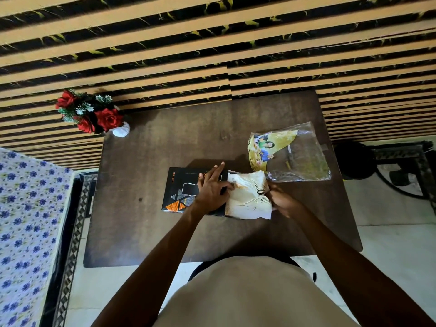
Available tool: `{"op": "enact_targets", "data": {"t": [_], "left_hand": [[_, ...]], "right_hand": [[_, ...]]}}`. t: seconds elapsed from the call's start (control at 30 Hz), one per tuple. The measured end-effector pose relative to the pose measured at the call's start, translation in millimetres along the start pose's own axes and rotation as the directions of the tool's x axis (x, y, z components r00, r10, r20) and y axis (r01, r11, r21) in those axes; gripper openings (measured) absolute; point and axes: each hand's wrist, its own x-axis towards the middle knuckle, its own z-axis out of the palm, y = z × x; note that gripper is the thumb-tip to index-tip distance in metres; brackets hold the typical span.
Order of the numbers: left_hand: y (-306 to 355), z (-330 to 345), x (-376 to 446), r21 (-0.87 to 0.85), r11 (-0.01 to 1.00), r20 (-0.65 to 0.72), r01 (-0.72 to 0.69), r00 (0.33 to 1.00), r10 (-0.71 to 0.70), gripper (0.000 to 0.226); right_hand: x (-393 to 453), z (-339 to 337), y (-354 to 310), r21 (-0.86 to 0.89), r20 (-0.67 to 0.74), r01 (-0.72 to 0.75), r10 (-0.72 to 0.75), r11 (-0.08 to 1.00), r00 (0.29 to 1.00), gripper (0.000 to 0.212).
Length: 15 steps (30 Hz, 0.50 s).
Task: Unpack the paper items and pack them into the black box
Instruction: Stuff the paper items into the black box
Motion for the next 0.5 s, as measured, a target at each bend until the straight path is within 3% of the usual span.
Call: {"op": "enact_targets", "data": {"t": [0.1, 0.23, 0.37, 0.5], "left_hand": [[1, -1, 2, -0.044, 0.999, -0.017, 0.012, 1.0, -0.013, 0.02], [1, -6, 2, -0.079, 0.996, -0.03, 0.047, 0.998, -0.05, 0.041], [7, -3, 4, 0.11, 0.992, -0.009, 0.065, 0.998, -0.065, 0.052], [18, 4, 5, 0.272, 0.961, 0.039, 0.055, 0.997, -0.068, 0.065]], "right_hand": [[2, 2, 0, -0.027, 0.003, -0.027, 0.027, 0.999, 1.0, 0.038], [-6, 7, -9, 0.029, -0.005, -0.05, 0.05, 0.998, 0.999, 0.045], [-12, 9, -13, -0.017, 0.045, -0.07, 0.071, 0.997, 0.996, 0.046], [-13, 23, -18, 0.106, -0.128, 0.015, -0.001, 0.994, 0.992, 0.042]]}}
